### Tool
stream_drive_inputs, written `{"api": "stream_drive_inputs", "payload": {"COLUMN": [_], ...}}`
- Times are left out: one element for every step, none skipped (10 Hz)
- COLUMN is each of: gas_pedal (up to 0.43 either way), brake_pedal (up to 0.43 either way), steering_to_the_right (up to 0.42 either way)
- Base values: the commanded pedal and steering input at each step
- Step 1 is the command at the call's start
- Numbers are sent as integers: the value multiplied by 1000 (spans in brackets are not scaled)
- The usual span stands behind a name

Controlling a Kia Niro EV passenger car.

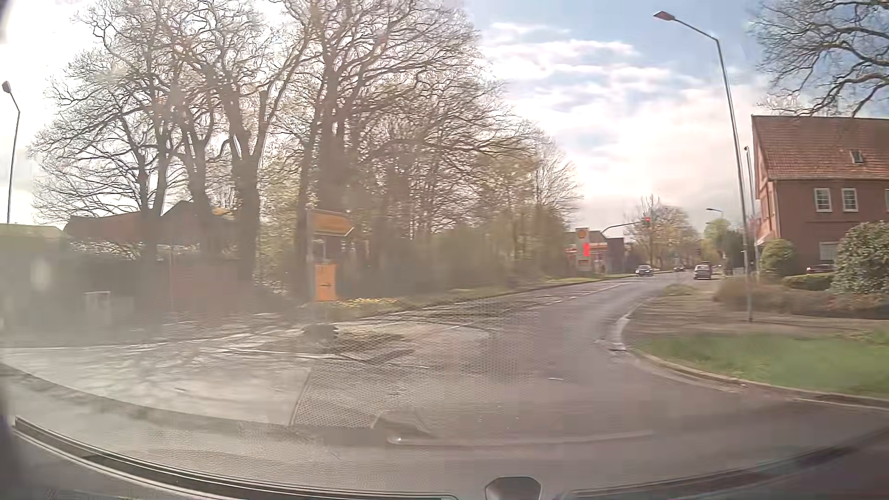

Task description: Follow the waypoints while adhering to traffic rules and regulations

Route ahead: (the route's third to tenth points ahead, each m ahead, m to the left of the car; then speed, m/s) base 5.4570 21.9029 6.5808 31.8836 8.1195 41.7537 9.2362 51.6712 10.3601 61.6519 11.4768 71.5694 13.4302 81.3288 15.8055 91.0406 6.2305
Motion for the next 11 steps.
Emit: {"api": "stream_drive_inputs", "payload": {"gas_pedal": [157, 157, 150, 130, 130, 130, 130, 130, 118, 98, 87], "brake_pedal": [0, 0, 0, 0, 0, 0, 0, 0, 0, 0, 0], "steering_to_the_right": [-385, -387, -392, -413, -434, -459, -474, -488, -494, -496, -496]}}
